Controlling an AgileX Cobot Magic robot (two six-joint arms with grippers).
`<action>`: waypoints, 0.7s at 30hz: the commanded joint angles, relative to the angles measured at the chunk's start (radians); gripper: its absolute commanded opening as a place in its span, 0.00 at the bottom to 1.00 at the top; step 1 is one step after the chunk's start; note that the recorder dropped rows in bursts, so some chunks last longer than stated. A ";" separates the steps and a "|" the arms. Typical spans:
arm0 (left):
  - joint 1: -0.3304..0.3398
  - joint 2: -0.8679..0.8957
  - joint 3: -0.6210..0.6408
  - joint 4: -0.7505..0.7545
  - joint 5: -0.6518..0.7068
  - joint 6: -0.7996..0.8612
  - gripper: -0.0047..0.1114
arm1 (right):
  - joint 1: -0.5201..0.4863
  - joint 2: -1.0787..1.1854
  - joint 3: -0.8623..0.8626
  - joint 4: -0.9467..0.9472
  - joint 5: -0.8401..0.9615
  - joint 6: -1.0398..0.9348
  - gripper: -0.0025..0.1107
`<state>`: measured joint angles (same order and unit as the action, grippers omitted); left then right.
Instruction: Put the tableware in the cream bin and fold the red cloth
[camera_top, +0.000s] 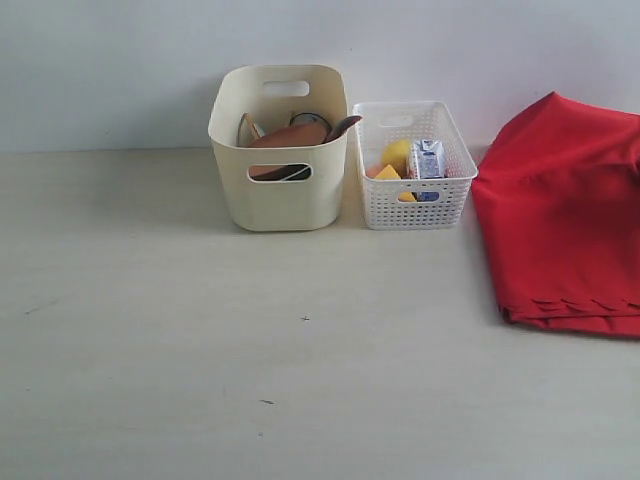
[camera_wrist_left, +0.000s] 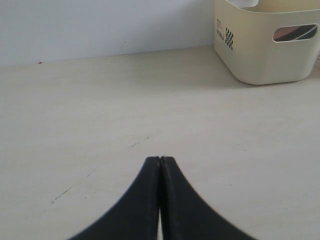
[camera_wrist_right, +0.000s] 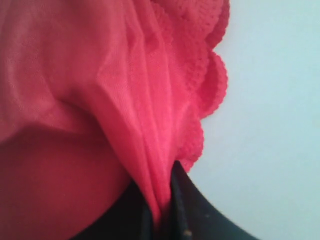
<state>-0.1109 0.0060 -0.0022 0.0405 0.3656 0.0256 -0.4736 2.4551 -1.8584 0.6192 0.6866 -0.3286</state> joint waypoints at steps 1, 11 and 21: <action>0.004 -0.006 0.002 -0.002 -0.006 -0.003 0.04 | 0.033 0.037 -0.027 0.112 -0.009 -0.136 0.02; 0.004 -0.006 0.002 -0.002 -0.006 -0.003 0.04 | 0.036 0.006 -0.147 -0.011 0.029 -0.109 0.55; 0.004 -0.006 0.002 -0.002 -0.006 -0.003 0.04 | 0.043 -0.339 -0.092 -0.539 0.248 0.293 0.02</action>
<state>-0.1106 0.0060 -0.0022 0.0405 0.3656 0.0256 -0.4344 2.2046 -1.9832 0.1010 0.9111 -0.0471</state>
